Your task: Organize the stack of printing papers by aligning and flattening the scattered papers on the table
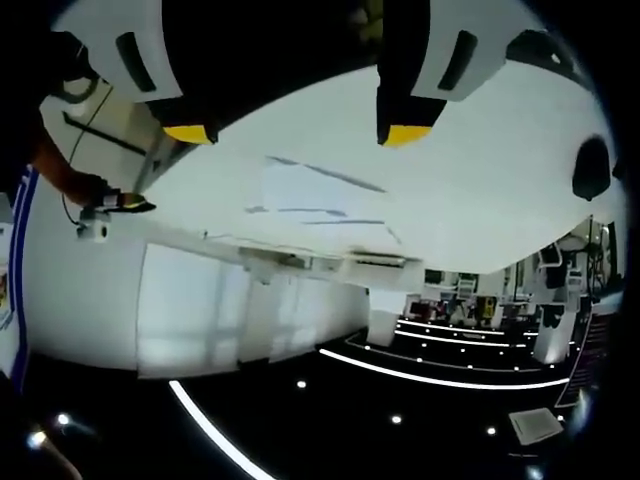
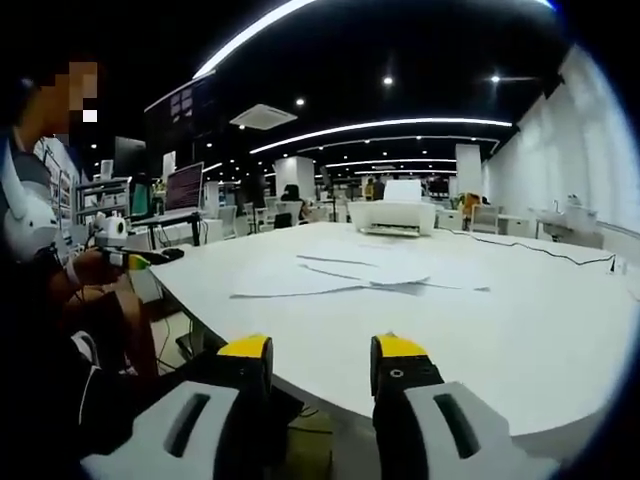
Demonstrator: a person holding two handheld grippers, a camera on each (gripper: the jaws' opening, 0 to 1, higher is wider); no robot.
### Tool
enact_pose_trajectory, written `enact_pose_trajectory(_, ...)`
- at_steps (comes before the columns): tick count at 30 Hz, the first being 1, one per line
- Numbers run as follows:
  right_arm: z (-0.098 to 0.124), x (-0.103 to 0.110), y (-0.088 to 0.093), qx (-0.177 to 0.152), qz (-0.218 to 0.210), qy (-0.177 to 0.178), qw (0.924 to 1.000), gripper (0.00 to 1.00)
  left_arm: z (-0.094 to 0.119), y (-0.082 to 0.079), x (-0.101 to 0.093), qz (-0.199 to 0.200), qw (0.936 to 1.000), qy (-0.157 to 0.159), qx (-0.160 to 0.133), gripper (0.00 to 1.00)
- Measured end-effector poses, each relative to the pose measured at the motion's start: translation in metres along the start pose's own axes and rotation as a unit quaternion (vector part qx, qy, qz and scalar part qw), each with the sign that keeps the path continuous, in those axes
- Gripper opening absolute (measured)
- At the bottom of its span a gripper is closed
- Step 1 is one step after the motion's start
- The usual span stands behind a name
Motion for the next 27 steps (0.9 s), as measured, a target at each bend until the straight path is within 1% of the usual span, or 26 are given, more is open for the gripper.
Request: enact_pose_trajectory(27, 0.0002, 0.0025, 0.0006, 0.001, 0.003, 0.002, 1.0000, 0.35, -0.0014, 0.0028, -0.0036, 0.003, 1.0000, 0.006, 0.003, 0.66)
Point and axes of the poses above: the point that each gripper's makers call its tool centre point, and the gripper's own axes: z roughly backward along the fingers, x roughly to its left, y roughly out of its underside, the point moved 5 cm from there along z, roughly backward along the fingers, and after that the axes turned 3 degrees about y, right-handed, at the moved point
